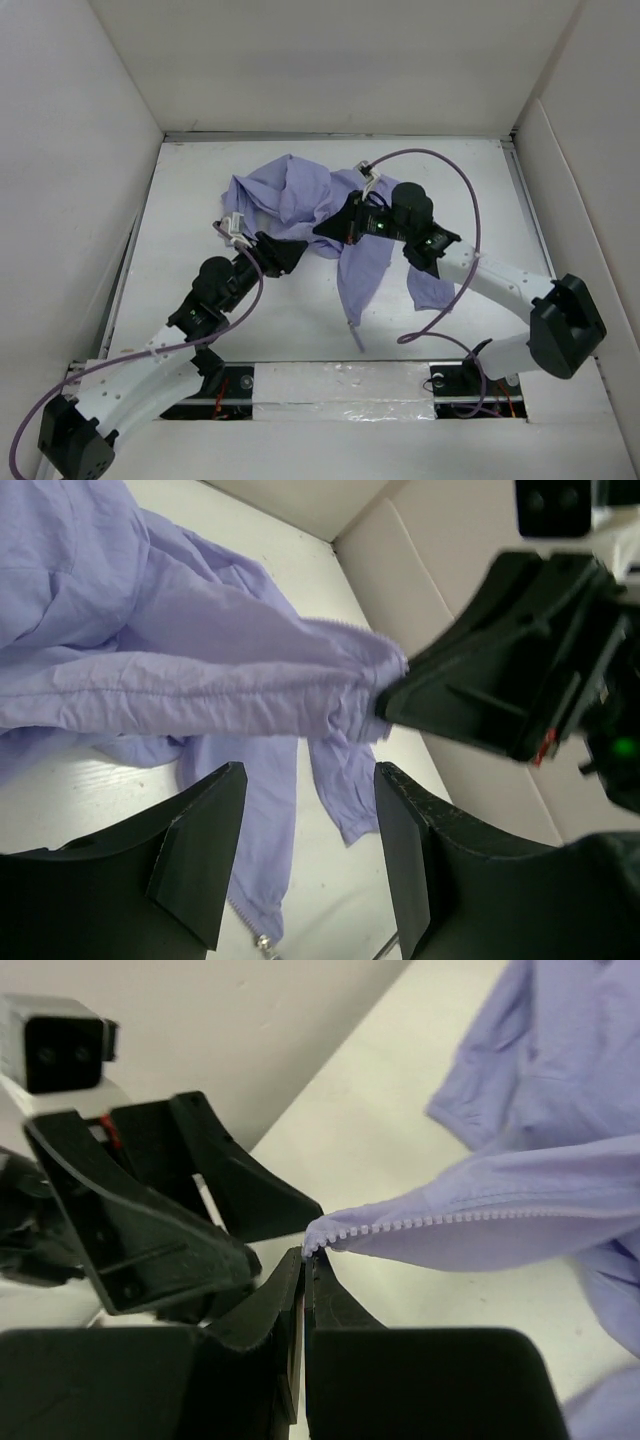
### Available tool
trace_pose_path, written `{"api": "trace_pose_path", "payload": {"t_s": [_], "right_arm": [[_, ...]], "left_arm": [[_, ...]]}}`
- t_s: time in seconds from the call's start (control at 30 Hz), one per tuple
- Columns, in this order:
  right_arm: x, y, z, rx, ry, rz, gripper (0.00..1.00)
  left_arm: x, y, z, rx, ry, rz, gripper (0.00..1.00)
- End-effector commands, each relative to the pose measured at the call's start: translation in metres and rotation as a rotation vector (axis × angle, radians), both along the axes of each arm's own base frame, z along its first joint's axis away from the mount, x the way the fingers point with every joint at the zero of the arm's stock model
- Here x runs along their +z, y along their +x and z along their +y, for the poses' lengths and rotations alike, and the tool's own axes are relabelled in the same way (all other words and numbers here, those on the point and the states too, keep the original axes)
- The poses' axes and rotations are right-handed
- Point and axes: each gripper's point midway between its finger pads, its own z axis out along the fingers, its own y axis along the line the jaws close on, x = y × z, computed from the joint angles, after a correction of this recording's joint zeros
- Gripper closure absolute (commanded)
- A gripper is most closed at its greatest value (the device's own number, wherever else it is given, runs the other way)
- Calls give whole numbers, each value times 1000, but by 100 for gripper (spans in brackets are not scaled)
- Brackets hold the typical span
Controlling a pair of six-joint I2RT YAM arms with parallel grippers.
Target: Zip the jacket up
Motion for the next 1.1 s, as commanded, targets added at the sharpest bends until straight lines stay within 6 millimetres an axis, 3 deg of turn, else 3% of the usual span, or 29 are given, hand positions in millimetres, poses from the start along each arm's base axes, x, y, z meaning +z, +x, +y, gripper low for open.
{"api": "trace_pose_path", "payload": {"t_s": [0.0, 0.23, 0.3, 0.47, 1.07], "right_arm": [[14, -27, 14, 259, 69, 122, 100], [16, -34, 25, 411, 152, 253, 100], [17, -33, 22, 406, 164, 281, 100], [16, -33, 12, 438, 227, 358, 100], [15, -34, 10, 471, 306, 394, 100]], "left_arm": [[-3, -16, 7, -39, 27, -65, 49], [7, -20, 14, -27, 53, -149, 48], [13, -21, 13, -36, 36, -178, 47], [5, -14, 7, -42, 60, -179, 50], [24, -23, -10, -140, -47, -267, 51]]}}
